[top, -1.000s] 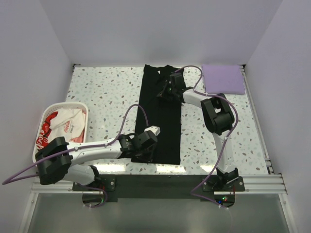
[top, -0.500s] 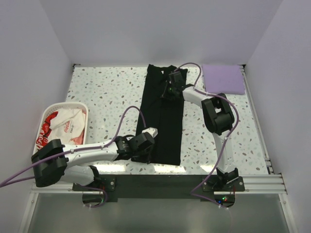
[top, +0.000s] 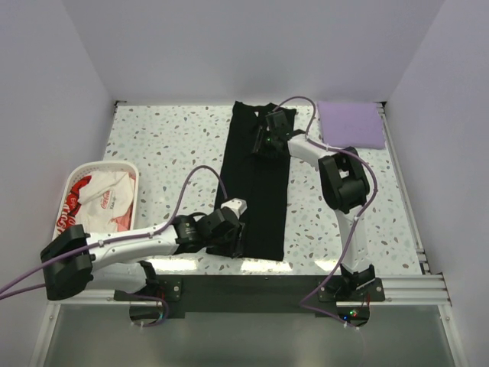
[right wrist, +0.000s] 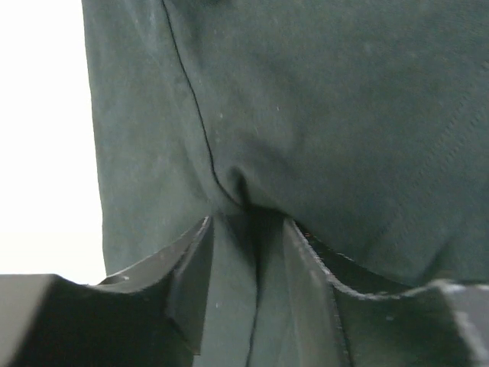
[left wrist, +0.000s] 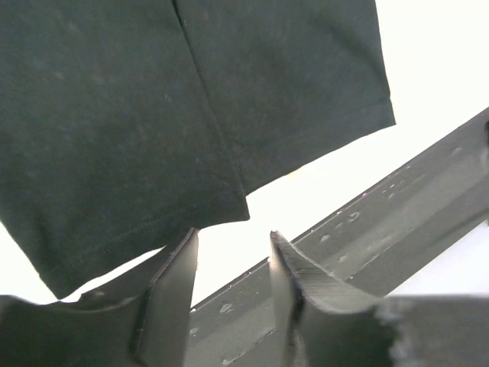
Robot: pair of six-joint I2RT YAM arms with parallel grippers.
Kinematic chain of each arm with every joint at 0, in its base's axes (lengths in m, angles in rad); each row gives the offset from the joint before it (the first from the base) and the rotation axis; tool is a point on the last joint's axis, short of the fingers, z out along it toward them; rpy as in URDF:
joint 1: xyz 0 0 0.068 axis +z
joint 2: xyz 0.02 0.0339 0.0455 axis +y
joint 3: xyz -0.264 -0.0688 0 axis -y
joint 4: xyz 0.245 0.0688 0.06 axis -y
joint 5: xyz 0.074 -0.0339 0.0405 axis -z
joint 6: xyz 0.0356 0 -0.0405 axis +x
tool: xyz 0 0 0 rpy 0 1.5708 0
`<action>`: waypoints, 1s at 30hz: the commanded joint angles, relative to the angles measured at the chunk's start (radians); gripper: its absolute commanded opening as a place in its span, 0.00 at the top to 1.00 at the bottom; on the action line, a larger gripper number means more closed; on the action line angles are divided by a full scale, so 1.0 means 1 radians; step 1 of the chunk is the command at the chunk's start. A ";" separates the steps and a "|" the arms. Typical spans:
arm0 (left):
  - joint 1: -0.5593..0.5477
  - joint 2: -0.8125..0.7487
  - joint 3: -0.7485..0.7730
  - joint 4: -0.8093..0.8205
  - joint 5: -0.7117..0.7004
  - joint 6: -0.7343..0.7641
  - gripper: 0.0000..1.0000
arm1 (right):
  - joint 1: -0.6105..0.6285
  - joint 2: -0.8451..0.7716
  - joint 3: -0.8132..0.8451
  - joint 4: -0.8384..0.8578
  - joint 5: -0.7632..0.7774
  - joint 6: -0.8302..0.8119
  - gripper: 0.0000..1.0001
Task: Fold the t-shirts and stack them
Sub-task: Fold the tshirt
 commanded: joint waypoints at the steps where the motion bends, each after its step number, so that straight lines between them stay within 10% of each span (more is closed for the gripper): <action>1: -0.001 -0.079 0.028 -0.024 -0.079 -0.018 0.51 | -0.005 -0.121 0.026 -0.051 0.016 -0.034 0.53; 13: 0.241 -0.078 -0.027 -0.044 -0.145 -0.068 0.63 | 0.007 -0.356 -0.229 -0.047 0.036 -0.062 0.62; 30: 0.370 -0.196 -0.179 -0.049 0.032 -0.047 0.48 | 0.012 -1.091 -1.036 -0.174 -0.196 0.002 0.61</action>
